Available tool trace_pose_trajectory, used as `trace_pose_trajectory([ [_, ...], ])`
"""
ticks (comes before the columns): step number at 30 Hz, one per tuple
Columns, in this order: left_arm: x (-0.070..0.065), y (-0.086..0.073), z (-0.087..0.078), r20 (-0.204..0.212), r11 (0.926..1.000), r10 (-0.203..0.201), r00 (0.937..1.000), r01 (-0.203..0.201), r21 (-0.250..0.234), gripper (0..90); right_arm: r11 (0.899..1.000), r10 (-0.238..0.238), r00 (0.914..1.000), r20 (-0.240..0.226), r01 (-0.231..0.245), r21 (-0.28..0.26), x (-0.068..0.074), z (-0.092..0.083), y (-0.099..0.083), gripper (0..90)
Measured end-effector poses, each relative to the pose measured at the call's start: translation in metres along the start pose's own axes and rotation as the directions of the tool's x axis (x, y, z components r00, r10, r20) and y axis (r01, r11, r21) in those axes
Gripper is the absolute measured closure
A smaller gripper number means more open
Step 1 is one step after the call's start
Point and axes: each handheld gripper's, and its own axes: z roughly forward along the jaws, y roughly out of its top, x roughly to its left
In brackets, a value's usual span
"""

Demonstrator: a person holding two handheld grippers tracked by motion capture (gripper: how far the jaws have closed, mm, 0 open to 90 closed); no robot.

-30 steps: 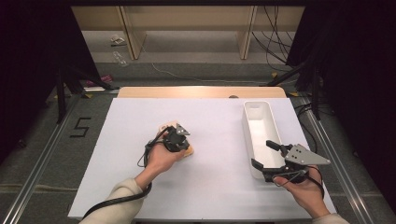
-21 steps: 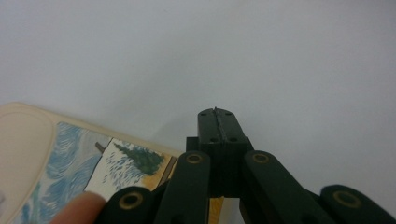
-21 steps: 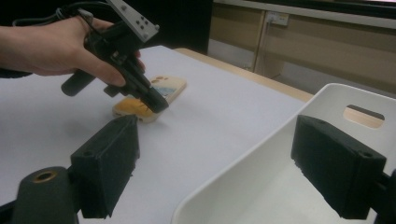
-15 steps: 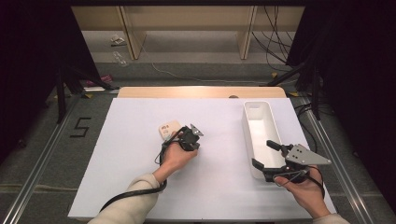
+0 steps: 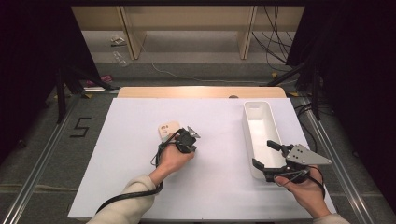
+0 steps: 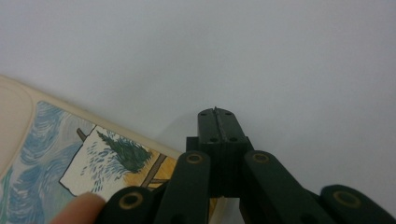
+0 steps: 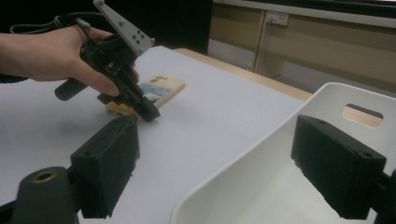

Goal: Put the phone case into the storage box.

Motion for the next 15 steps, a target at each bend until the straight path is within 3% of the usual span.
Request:
trace_pose_trajectory([
  [15, 0.019, -0.034, -0.027, -0.008, 0.9971, -0.036, 0.9993, 0.037, 0.067, 90.0, 1.0, -0.001, 1.0, 0.004, 0.001, -0.004, 0.0, 0.0, 0.001, 16.1],
])
